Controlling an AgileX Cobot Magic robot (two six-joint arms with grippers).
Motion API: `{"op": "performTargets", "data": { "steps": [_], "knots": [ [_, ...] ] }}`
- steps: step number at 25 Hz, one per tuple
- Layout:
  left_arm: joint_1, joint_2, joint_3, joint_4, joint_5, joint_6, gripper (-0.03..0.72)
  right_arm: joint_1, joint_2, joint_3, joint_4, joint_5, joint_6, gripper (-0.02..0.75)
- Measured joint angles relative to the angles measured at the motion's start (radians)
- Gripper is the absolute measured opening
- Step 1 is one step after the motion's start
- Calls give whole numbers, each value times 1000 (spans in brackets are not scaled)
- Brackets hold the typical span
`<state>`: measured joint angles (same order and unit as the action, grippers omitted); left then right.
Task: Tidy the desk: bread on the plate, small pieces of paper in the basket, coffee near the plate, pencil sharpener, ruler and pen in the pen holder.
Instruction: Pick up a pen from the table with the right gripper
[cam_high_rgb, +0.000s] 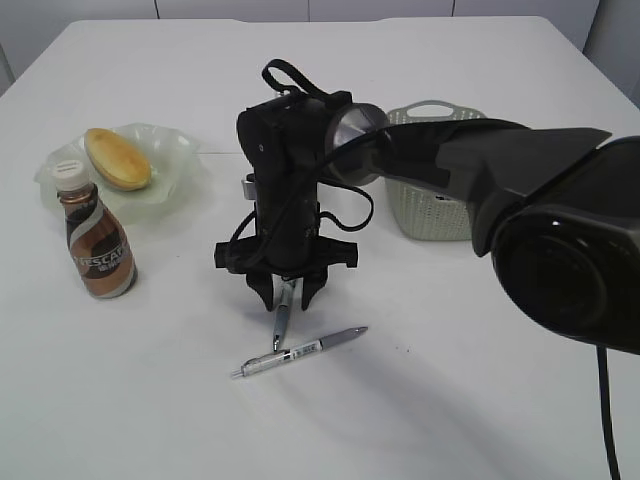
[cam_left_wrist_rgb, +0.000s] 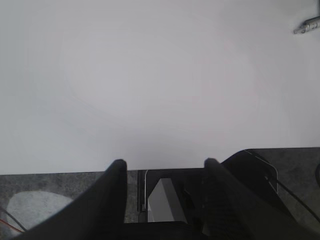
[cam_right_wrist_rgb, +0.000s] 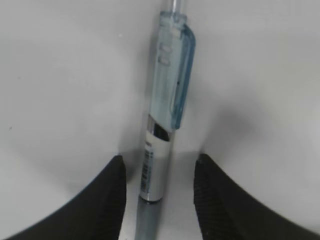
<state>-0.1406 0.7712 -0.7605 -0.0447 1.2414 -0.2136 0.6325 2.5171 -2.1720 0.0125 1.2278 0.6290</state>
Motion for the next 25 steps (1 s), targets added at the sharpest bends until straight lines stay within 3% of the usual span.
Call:
{"op": "performTargets", "data": {
  "steps": [7, 14, 25],
  "knots": [
    [0, 0, 0, -3, 0, 0, 361, 0, 0, 0, 27, 0, -2, 328],
    [0, 0, 0, -3, 0, 0, 361, 0, 0, 0, 27, 0, -4, 233],
    [0, -25, 0, -34, 1, 0, 361, 0, 0, 0, 14, 0, -4, 204]
  ]
}}
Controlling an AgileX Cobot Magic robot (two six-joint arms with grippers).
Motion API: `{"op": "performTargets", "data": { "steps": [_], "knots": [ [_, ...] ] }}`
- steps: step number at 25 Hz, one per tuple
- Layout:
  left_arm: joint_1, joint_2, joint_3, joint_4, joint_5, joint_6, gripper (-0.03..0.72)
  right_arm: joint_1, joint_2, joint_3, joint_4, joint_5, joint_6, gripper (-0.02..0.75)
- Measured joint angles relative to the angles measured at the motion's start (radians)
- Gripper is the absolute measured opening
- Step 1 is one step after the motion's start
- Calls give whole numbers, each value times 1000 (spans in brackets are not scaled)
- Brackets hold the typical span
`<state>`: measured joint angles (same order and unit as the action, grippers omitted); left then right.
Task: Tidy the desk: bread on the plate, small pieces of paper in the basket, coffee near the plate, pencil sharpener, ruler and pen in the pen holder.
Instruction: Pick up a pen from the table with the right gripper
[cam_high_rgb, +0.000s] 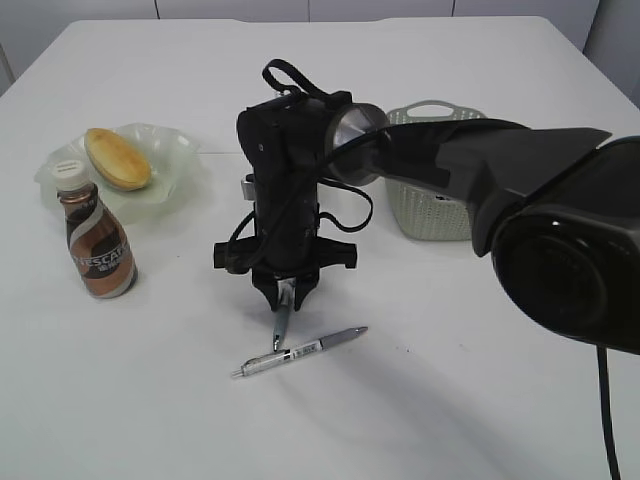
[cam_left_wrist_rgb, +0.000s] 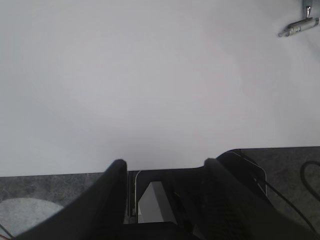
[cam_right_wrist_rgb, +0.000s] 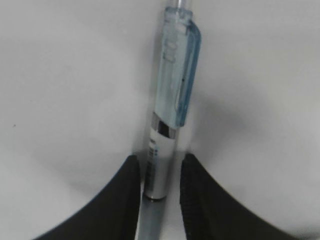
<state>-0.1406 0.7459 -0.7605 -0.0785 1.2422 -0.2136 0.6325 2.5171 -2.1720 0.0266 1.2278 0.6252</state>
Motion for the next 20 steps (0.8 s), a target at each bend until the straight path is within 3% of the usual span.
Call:
{"op": "performTargets", "data": {
  "steps": [8, 20],
  "knots": [
    [0, -4, 0, -18, 0, 0, 361, 0, 0, 0, 3, 0, 0, 93],
    [0, -4, 0, -20, 0, 0, 361, 0, 0, 0, 5, -2, -49, 81]
  ]
}}
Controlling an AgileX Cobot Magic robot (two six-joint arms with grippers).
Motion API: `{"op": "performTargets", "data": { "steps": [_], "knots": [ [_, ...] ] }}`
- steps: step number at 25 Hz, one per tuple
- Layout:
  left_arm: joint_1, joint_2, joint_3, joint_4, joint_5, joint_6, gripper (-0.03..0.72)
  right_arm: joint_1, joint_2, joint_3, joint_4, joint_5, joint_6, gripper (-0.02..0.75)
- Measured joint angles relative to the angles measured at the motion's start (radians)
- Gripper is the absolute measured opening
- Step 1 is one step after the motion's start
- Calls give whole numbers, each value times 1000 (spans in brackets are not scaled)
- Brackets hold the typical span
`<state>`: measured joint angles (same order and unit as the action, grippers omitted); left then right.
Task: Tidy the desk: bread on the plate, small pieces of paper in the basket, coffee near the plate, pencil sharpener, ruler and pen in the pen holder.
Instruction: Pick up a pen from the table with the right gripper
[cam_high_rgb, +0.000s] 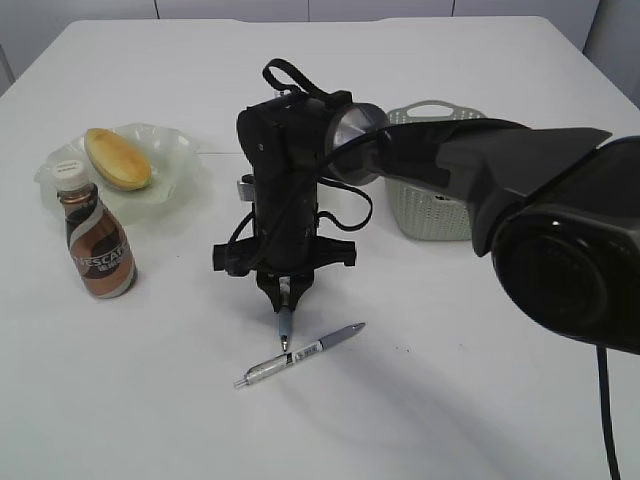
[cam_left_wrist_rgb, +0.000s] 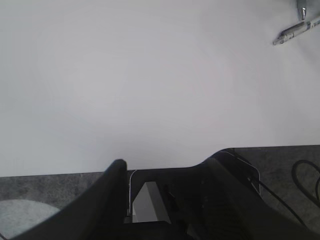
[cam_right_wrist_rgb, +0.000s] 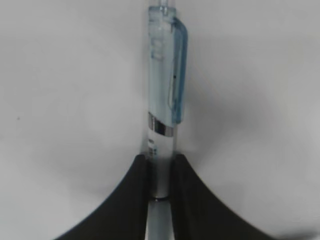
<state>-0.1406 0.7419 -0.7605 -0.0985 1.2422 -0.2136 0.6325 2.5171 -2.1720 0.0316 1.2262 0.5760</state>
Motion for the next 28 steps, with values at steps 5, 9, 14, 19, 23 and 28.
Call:
{"op": "performTargets", "data": {
  "steps": [5, 9, 14, 19, 23, 28],
  "knots": [
    [0, 0, 0, 0, 0, 0, 361, 0, 0, 0, 20, 0, -53, 81],
    [0, -2, 0, 0, 0, 0, 361, 2, 0, 0, 26, 0, -86, 81],
    [0, -2, 0, 0, 0, 0, 361, 15, -21, 0, 15, 0, -111, 81],
    [0, -2, 0, 0, 0, 0, 361, 22, -79, 0, -32, 0, -145, 81],
    [0, -2, 0, 0, 0, 0, 361, 25, -113, 0, -46, 0, -193, 81],
    [0, -2, 0, 0, 0, 0, 361, 35, -143, 0, -70, 2, -276, 81]
  ]
}}
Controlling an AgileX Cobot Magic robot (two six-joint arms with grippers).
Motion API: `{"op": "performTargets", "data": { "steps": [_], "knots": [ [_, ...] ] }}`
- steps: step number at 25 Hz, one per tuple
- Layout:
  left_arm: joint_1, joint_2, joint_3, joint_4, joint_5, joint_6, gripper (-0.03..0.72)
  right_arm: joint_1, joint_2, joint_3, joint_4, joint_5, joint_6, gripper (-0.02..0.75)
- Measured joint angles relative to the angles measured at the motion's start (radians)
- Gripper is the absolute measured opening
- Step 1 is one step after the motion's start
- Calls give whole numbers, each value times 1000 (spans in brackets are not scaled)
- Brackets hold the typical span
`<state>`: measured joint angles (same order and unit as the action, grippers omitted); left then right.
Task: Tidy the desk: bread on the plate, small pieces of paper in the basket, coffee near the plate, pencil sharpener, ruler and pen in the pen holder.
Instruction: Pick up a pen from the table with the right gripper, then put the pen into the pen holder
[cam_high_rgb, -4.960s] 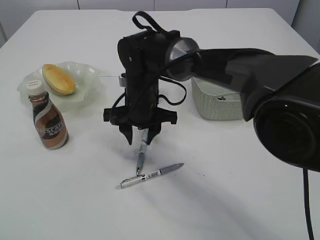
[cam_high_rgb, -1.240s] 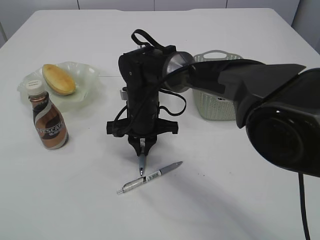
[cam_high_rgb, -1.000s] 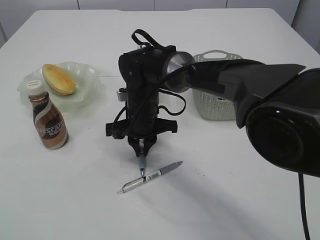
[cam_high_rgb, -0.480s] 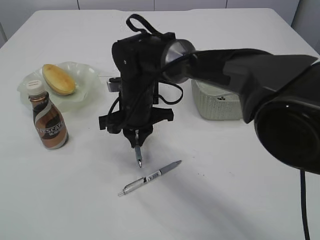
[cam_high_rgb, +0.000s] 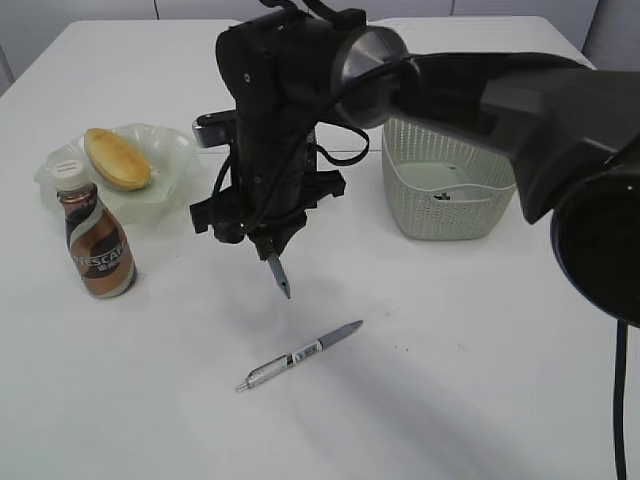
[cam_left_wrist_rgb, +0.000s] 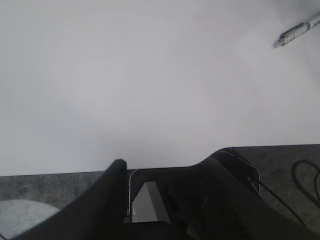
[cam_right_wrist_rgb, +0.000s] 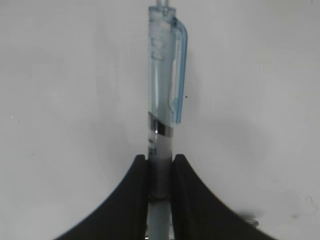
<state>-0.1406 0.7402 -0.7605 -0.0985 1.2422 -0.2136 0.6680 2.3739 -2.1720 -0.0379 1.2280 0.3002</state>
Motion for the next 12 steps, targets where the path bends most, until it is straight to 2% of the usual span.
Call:
{"op": "performTargets", "data": {
  "steps": [8, 12],
  "knots": [
    [0, 0, 0, 0, 0, 0, 361, 9, -34, 0, -25, -5, -64, 80],
    [0, 0, 0, 0, 0, 0, 361, 10, -41, 0, -40, -95, -88, 80]
  ]
}}
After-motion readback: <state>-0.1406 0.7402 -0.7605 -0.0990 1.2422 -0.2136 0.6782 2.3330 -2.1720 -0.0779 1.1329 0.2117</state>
